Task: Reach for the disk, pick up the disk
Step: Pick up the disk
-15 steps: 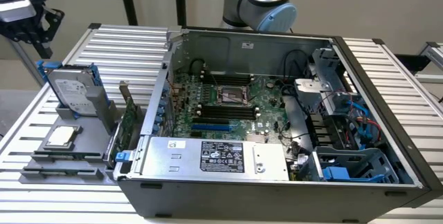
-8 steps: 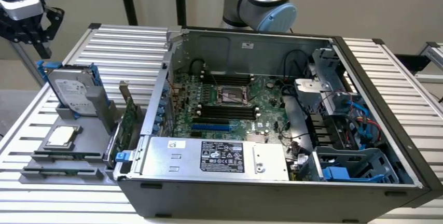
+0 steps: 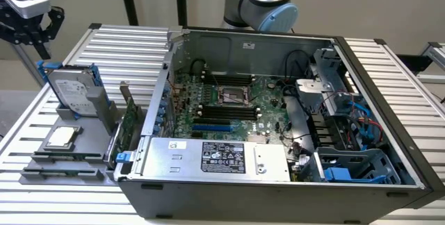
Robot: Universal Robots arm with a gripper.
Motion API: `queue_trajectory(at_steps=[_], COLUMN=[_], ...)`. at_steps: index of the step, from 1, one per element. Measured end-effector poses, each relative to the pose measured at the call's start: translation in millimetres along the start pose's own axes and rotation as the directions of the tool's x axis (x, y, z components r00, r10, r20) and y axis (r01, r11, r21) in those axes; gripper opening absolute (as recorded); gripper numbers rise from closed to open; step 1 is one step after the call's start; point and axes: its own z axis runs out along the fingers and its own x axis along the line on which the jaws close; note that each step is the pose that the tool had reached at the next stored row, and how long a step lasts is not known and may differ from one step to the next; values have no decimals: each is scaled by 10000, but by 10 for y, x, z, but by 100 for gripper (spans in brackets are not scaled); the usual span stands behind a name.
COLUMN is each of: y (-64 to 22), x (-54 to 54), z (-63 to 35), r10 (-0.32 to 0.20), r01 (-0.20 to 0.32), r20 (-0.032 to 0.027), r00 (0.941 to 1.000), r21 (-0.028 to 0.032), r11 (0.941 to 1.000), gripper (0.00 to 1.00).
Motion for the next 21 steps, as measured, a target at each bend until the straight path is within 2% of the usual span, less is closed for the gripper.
queue_trajectory(at_steps=[9,13,18,21], y=[5,24,43,48], x=[-20,-29,-37,-39], z=[36,13,-12,-25], r10=[-748,-1064,-1505,-1843], r01=[748,1064,1505,1843], r20=[-24,9,48,58], r00=[9972,9943,9886,9829], r21=[2,24,58,70], r11=[9972,9943,9886,9829], gripper=[11,11,11,11])
